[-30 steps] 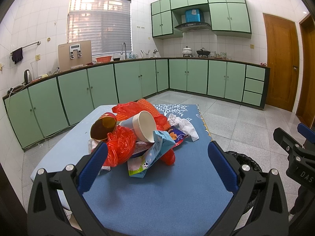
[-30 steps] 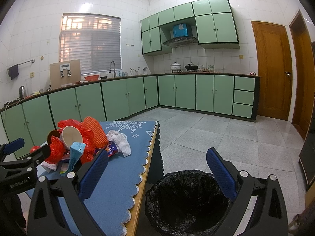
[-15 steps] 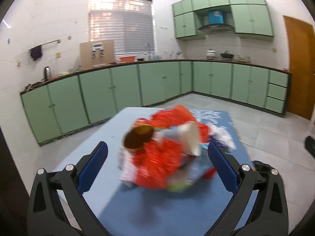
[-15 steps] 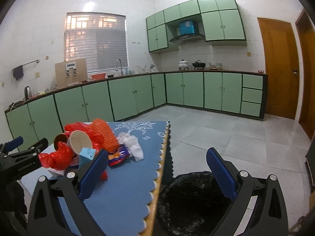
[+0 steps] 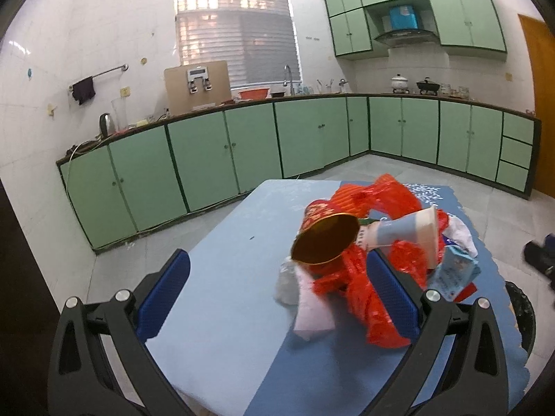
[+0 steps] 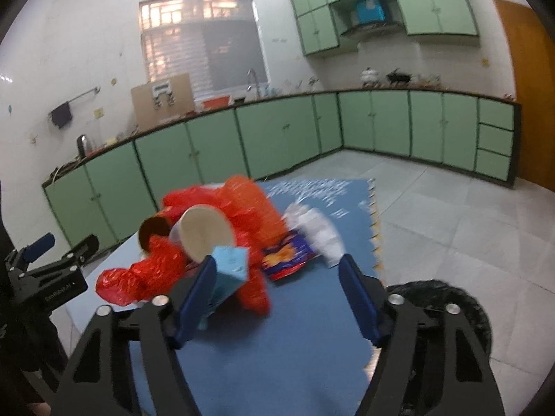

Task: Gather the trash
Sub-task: 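Grasp the blue milk carton with the right gripper while the left gripper reaches the red mesh bag, then grasp the red mesh bag with the left gripper and lift it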

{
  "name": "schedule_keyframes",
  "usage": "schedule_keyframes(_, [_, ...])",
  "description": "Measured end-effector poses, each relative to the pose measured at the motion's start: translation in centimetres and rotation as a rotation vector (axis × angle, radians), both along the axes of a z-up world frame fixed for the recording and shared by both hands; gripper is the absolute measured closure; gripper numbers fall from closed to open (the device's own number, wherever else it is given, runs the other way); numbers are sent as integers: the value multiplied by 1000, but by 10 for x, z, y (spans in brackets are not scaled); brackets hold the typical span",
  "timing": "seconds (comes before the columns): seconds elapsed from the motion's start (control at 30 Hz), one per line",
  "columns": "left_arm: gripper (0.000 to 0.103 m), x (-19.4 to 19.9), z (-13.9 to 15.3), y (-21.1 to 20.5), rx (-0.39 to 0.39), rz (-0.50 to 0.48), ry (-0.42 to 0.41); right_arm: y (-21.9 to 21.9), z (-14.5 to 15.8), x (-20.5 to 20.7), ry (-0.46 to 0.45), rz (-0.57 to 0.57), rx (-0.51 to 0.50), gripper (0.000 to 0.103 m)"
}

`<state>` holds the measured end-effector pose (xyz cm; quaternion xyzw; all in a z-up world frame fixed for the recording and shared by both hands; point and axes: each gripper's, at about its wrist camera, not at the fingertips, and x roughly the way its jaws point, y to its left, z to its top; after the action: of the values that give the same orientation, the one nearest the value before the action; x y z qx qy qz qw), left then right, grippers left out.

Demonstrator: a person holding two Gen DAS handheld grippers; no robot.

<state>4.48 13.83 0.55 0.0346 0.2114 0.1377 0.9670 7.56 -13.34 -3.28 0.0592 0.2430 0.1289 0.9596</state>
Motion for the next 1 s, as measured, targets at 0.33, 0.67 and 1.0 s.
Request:
schedule_keyframes(0.33, [5, 2, -9, 18, -10, 30, 9, 38, -35, 38, 125, 53, 26, 41])
schedule_keyframes(0.67, [5, 2, -12, 23, -35, 29, 17, 43, -44, 56, 181, 97, 92, 70])
schedule_keyframes(1.0, [5, -6, -12, 1, -72, -52, 26, 29, -24, 45, 134, 108, 145, 71])
